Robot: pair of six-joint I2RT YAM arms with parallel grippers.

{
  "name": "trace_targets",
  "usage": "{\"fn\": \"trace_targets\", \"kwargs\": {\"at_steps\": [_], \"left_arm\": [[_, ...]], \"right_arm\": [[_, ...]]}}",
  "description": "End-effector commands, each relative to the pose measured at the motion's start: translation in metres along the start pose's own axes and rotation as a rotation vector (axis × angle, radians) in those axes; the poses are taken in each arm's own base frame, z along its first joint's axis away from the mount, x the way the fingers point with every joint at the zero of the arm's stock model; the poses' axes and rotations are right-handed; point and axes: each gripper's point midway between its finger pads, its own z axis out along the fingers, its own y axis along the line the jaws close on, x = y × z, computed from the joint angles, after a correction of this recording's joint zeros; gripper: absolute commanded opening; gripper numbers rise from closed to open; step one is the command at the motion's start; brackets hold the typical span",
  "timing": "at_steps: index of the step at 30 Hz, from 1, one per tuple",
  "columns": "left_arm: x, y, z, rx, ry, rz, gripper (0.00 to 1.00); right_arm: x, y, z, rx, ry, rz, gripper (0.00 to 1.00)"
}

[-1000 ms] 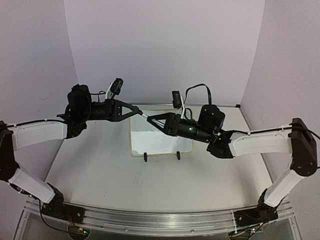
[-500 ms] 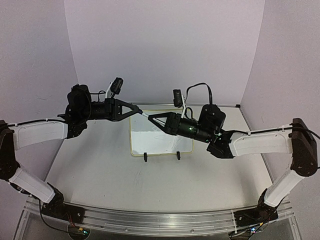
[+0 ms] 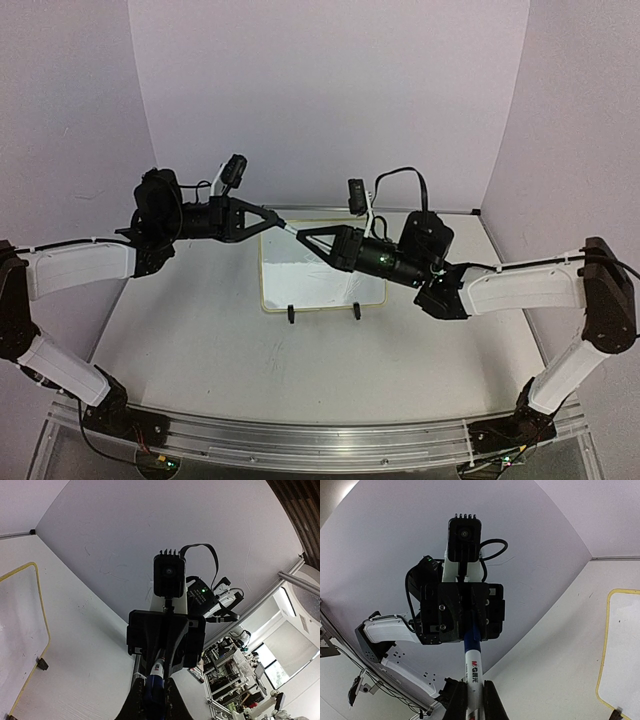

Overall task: Write a sentence on the whiteboard
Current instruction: Open the pen cap from the whiteboard marker, then place the pen cap at the center of the board.

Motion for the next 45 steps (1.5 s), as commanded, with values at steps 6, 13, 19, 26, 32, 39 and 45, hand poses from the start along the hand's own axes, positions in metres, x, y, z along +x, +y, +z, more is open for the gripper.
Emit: {"fn": "trace_targets", "kwargs": {"at_steps": [6,13,19,26,32,39,45], "left_arm": [[-0.018,-0.004,-0.021,-0.055,-0.074,0.087,0.00],[-0.038,-0.012,-0.042,-0.054,-0.155,0.117,0.00],[-0.048,-0.012,-0.055,-0.077,-0.185,0.132,0.00],[-0.053,0.017,-0.078,-0.393,-0.213,0.188,0.00],[-0.004,0.069,-0.112,-0.688,-0.210,0.058,0.00],[0.093,0.118,-0.131,-0.870,-0.149,-0.153,0.00],[0.143,0.139,-0.129,-0.909,-0.090,-0.276,0.00]], "right_arm": [[-0.025,0.017,-0.021,-0.008,-0.126,-0.019,0.00],[-0.013,0.006,-0.029,0.024,-0.109,0.008,0.00],[-0.007,0.003,-0.041,0.053,-0.106,0.014,0.00],[-0.016,-0.004,-0.075,0.243,-0.096,-0.079,0.00],[-0.023,-0.022,-0.124,0.439,-0.106,-0.135,0.00],[-0.023,-0.043,-0.158,0.556,-0.110,-0.142,0.00],[-0.015,-0.053,-0.157,0.577,-0.079,-0.141,0.00]]}}
